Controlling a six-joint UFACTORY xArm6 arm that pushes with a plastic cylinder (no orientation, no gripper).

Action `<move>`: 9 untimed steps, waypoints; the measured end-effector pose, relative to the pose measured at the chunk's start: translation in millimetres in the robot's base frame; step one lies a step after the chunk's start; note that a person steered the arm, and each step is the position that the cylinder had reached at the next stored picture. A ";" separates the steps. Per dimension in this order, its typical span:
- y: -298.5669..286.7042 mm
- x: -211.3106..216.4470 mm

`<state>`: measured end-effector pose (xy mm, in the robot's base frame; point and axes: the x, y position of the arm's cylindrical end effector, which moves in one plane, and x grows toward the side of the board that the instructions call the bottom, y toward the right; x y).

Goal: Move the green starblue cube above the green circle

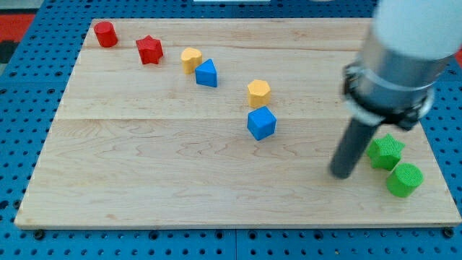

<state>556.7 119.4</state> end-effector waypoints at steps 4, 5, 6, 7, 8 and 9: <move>-103.9 -100.1; -18.8 -100.3; -13.4 -103.5; 15.3 -111.1; 55.2 -107.6; -28.4 -92.8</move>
